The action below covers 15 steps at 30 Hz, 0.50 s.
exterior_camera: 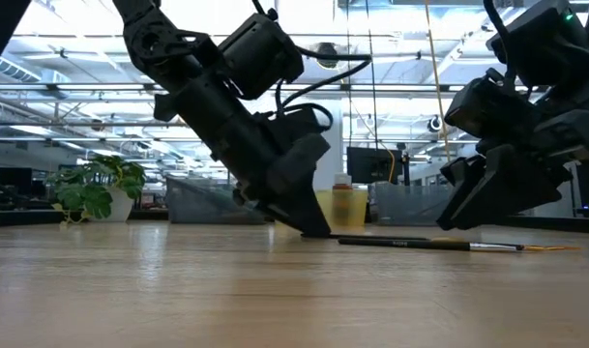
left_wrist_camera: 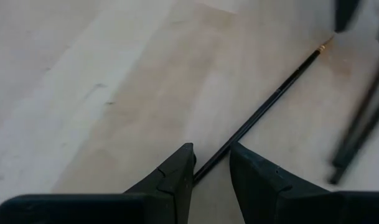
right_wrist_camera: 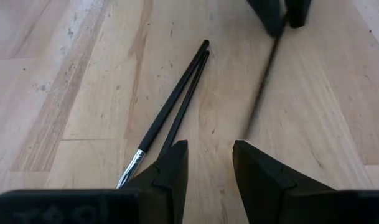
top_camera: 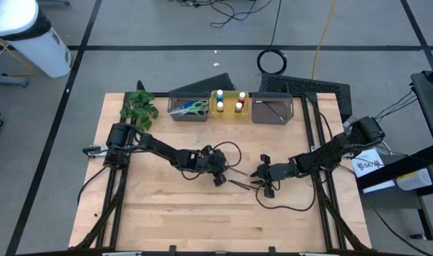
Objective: Pick & Place Paint Supplies
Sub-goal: Put the top gold paintbrush into the right black bin
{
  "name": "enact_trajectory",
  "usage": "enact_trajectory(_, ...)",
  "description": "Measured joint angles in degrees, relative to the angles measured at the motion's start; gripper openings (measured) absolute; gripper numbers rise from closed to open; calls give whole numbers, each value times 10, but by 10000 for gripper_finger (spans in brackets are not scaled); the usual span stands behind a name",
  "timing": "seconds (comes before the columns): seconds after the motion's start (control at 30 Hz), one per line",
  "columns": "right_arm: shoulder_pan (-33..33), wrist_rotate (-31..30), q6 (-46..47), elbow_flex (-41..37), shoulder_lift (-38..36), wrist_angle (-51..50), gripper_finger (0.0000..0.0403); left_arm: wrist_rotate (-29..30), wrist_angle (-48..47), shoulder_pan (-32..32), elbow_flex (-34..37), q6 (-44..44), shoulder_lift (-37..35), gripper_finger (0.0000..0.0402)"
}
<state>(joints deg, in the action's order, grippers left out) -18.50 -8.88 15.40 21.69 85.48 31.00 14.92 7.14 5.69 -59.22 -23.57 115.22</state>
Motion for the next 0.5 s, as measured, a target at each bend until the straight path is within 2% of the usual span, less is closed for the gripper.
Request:
enact_trajectory(0.17,0,-6,0,0,0,0,114,10,-4,-3,0,-5,0,118)
enact_trajectory(0.33,1,-72,-12,0,0,-1,114,10,-5,-3,0,-4,0,118)
enact_trajectory(0.5,1,-77,-13,1,0,-8,114,10,-5,-3,1,-3,0,118)
